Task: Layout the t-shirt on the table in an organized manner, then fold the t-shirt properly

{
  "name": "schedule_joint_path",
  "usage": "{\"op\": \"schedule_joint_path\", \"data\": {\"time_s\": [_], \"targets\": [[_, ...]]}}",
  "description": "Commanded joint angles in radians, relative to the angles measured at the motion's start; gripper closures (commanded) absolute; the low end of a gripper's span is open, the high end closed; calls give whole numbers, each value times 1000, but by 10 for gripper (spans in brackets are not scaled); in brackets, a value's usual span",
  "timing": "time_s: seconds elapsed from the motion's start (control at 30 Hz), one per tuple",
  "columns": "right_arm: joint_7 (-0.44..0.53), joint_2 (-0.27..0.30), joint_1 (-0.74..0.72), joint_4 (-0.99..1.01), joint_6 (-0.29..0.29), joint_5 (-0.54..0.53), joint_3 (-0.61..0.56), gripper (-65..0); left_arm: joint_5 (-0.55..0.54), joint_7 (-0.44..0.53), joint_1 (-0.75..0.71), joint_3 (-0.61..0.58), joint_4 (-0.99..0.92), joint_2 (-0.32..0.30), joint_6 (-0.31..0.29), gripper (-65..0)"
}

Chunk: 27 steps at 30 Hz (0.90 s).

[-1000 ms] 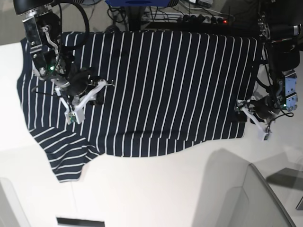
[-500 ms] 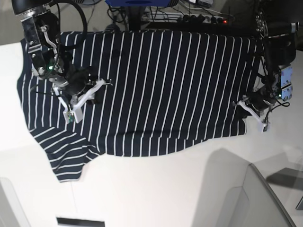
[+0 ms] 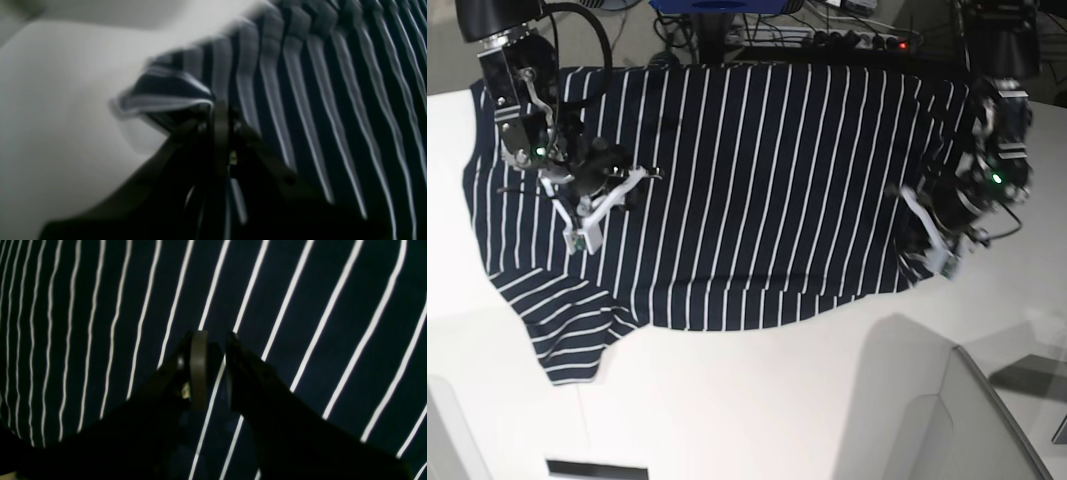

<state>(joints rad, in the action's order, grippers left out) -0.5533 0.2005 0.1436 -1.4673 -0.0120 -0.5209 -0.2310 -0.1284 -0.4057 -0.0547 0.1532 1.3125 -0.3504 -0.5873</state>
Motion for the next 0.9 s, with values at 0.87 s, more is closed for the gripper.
{"op": "schedule_joint_path", "data": {"time_s": [0.87], "targets": [[17,-39,-77,169,-4,-6,3,-96,286,-52,-169,61,293,77,2,0]]}}
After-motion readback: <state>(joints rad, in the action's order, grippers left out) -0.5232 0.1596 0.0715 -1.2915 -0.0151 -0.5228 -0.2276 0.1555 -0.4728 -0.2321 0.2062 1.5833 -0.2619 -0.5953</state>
